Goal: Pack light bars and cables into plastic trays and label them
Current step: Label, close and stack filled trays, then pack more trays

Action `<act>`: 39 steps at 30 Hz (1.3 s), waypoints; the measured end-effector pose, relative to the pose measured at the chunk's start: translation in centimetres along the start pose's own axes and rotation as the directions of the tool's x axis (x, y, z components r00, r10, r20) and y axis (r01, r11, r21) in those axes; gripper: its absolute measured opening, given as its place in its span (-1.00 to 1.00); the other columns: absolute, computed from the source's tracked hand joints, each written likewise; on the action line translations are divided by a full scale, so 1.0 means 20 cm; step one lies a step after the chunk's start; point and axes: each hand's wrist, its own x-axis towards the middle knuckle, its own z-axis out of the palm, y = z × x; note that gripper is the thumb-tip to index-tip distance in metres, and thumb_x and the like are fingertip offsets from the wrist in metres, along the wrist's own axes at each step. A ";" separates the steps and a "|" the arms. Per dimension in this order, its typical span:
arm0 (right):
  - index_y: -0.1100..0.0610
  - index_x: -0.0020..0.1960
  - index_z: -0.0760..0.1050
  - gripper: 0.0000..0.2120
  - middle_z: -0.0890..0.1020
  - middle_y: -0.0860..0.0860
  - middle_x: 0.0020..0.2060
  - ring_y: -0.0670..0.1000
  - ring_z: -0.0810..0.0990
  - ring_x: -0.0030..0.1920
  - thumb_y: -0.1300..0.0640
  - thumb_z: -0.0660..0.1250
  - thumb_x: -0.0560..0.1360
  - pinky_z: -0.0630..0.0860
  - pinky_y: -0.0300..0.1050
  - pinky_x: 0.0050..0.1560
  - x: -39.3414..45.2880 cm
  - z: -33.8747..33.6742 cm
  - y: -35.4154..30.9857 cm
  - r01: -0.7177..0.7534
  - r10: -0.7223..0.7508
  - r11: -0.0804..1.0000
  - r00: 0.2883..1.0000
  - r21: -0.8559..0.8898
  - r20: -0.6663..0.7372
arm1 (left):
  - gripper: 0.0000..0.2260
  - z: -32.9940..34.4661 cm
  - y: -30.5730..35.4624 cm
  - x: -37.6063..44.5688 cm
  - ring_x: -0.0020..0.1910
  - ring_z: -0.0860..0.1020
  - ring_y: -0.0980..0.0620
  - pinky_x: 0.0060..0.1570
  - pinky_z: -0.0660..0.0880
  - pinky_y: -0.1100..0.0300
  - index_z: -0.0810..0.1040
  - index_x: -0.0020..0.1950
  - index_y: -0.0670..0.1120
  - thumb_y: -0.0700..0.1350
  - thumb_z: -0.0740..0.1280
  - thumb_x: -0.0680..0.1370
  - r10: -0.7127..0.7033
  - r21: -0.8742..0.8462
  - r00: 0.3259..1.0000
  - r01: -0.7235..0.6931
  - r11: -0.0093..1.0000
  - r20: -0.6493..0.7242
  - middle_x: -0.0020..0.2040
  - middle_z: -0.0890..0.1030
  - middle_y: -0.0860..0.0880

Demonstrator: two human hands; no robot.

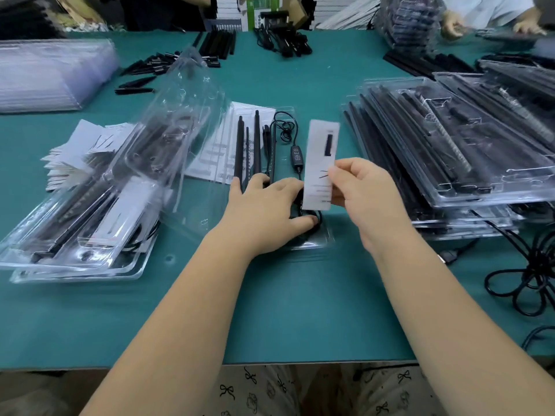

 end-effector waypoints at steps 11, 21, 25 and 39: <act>0.08 0.21 0.52 -0.67 0.62 -0.02 -0.28 0.06 0.60 -0.14 0.23 0.22 0.47 0.56 0.06 -0.03 0.04 0.02 0.08 -0.052 0.036 0.925 0.998 -0.375 -0.049 | -0.45 0.01 -0.03 0.00 0.43 0.03 0.03 0.45 -0.09 -0.19 0.20 0.45 0.20 0.25 -0.03 0.46 0.009 -0.061 0.999 -0.006 0.998 0.039 0.52 0.07 0.17; 0.14 0.03 0.56 -0.78 0.55 0.06 -0.16 0.02 0.40 -0.33 0.25 0.18 0.47 0.34 -0.12 -0.34 0.01 0.00 0.08 0.153 -0.055 0.736 0.984 -0.659 0.168 | -0.53 0.04 -0.01 0.01 0.40 0.14 -0.04 0.45 -0.02 -0.09 0.27 0.45 0.06 0.20 0.10 0.57 -0.020 -0.071 0.998 0.015 0.997 -0.068 0.46 0.20 0.14; 0.04 0.37 0.35 -0.60 0.43 0.01 0.09 -0.06 0.39 -0.20 0.19 0.21 0.54 0.24 -0.18 -0.28 0.01 0.01 0.10 0.145 -0.025 0.715 0.983 -0.684 0.183 | -0.37 0.04 -0.01 0.00 0.44 0.12 -0.02 0.46 -0.01 -0.10 0.07 0.53 0.05 0.18 0.20 0.53 -0.041 -0.153 0.993 0.024 0.988 -0.108 0.51 0.14 0.08; -0.02 0.54 0.05 -0.47 0.06 -0.16 0.52 -0.16 0.04 0.49 0.13 0.11 0.60 0.00 -0.31 0.39 0.03 -0.06 0.04 0.362 0.138 0.612 0.827 -0.703 0.546 | -0.32 0.02 -0.05 -0.01 0.52 -0.14 0.14 0.41 -0.32 -0.23 -0.05 0.53 0.25 0.39 -0.12 0.42 -0.010 -0.030 0.994 0.014 0.999 0.113 0.53 -0.05 0.32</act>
